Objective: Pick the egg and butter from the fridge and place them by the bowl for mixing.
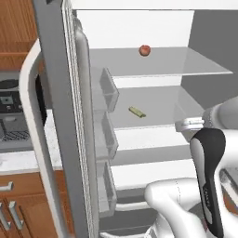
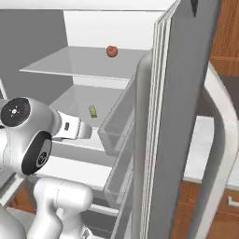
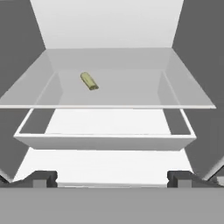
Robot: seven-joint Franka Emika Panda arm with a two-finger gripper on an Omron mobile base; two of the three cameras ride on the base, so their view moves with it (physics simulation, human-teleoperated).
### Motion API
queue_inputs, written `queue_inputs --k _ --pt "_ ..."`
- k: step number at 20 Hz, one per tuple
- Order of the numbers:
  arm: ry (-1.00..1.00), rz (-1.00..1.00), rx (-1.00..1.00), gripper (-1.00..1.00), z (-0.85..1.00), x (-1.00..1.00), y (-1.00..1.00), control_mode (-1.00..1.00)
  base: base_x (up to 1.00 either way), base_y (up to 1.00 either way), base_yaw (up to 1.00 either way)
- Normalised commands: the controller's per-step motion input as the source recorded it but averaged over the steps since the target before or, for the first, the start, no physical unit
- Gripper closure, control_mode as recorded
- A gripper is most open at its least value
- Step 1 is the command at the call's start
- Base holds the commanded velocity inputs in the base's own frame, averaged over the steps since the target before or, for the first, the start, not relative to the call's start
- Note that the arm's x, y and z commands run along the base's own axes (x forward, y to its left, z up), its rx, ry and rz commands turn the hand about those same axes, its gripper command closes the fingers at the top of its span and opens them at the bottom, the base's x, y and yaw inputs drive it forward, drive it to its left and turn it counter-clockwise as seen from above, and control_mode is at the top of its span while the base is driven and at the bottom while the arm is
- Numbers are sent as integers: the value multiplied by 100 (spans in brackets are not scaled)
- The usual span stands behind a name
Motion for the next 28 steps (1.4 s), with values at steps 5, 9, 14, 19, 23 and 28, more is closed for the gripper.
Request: queue_inputs --k 5,9,14,19,23,28 --pt "0 0 0 -100 0 0 0 100 31 71 -6" --pt "0 0 0 -100 0 0 0 100 40 20 -2" --pt "0 0 0 -100 0 0 0 100 31 -24 7" --pt "0 0 0 -100 0 0 0 100 24 -33 13" --pt "0 0 0 -100 0 0 0 100 18 -35 17" --pt "0 0 0 -100 0 0 0 100 32 -57 14"
